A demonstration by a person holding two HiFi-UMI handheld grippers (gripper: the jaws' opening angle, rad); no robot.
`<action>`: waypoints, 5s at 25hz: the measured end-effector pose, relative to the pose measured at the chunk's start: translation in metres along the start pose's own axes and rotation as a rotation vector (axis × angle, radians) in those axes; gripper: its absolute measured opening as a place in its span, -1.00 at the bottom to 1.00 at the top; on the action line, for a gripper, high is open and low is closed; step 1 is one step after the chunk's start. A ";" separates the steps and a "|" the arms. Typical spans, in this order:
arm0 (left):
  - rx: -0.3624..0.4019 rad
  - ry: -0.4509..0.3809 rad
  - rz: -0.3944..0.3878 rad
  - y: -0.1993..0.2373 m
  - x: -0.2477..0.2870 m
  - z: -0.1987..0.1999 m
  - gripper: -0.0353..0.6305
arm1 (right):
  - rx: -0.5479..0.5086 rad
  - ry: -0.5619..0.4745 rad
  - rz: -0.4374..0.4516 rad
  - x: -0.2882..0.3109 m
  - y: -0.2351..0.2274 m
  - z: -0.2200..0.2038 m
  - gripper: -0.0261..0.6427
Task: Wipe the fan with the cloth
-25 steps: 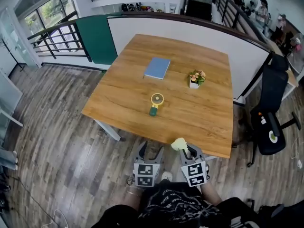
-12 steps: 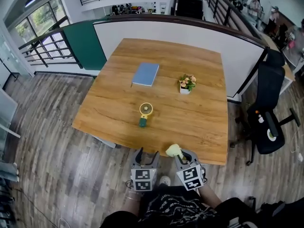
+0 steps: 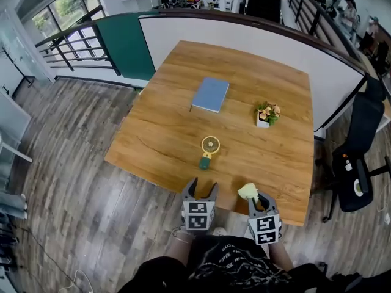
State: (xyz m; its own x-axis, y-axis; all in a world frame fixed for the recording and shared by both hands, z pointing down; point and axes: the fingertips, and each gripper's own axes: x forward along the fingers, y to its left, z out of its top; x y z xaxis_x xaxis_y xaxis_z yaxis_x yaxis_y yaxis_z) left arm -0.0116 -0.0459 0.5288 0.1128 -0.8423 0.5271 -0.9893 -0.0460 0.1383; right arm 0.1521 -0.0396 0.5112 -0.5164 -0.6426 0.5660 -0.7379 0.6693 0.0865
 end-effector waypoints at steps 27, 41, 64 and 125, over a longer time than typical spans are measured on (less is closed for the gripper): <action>0.204 0.301 -0.121 0.066 0.111 -0.016 -0.33 | 0.054 0.038 0.117 0.105 0.023 0.062 -0.72; 0.463 0.345 -0.330 0.074 0.110 -0.016 -0.34 | -0.120 0.235 0.453 0.179 0.088 0.094 -0.72; 0.477 0.340 -0.407 0.082 0.111 -0.017 -0.34 | -0.191 0.272 0.392 0.250 0.109 0.098 -0.72; 0.423 0.395 -0.363 0.081 0.114 -0.016 -0.35 | -0.615 0.407 0.309 0.228 0.026 0.083 -0.76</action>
State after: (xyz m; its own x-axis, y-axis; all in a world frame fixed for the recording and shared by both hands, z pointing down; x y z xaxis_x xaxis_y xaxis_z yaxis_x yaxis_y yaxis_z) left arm -0.0779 -0.1366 0.6133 0.3902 -0.4783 0.7868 -0.8244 -0.5620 0.0672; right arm -0.0213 -0.1997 0.5741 -0.3717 -0.2869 0.8829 -0.1540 0.9569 0.2461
